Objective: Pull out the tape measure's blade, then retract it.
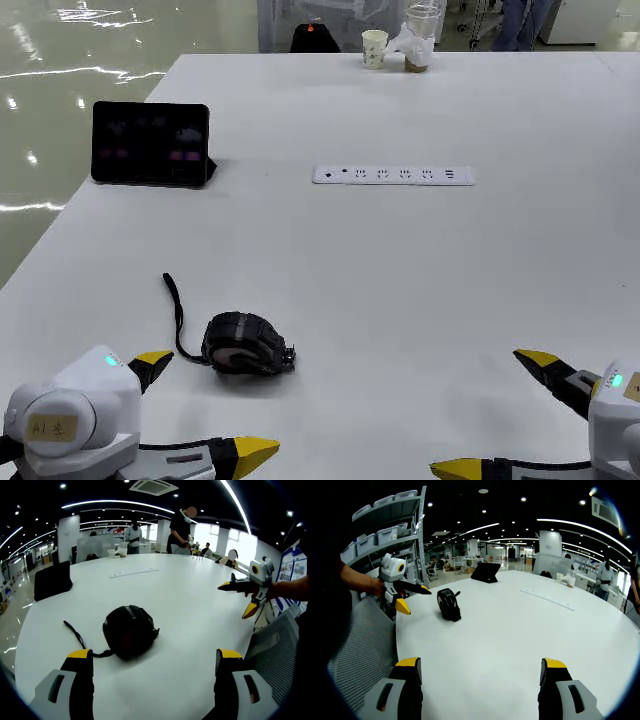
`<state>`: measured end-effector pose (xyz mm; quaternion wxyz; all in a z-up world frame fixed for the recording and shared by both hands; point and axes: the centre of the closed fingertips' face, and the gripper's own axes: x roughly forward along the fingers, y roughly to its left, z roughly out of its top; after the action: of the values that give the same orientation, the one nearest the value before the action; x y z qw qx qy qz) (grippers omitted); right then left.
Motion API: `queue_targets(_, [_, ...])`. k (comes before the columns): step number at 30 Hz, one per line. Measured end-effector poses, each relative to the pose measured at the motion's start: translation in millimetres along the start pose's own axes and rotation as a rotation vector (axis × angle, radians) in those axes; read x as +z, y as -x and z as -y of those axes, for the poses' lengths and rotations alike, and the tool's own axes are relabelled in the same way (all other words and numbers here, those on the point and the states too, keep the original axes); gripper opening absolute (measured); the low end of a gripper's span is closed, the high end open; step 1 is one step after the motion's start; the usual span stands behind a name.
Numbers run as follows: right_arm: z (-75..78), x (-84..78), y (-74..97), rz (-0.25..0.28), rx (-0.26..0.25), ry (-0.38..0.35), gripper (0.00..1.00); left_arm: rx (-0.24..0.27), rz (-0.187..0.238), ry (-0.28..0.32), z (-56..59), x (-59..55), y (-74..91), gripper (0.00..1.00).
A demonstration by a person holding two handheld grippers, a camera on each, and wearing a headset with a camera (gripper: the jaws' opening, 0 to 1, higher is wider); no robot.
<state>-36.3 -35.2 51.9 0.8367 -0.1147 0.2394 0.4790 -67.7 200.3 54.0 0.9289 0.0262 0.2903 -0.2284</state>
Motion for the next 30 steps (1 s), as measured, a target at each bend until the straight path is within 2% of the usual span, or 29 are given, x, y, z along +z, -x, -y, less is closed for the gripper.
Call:
queue_targets(20, [2.0,-0.9,2.4,0.001,-0.004,0.000,0.99,0.008,-0.001,-0.032,-1.7,1.1,0.5,0.99])
queue_targets(30, [4.1,-0.8,5.0,0.004,-0.009,-0.004,0.99,0.015,0.022,-0.027,-4.7,7.1,2.5,0.99])
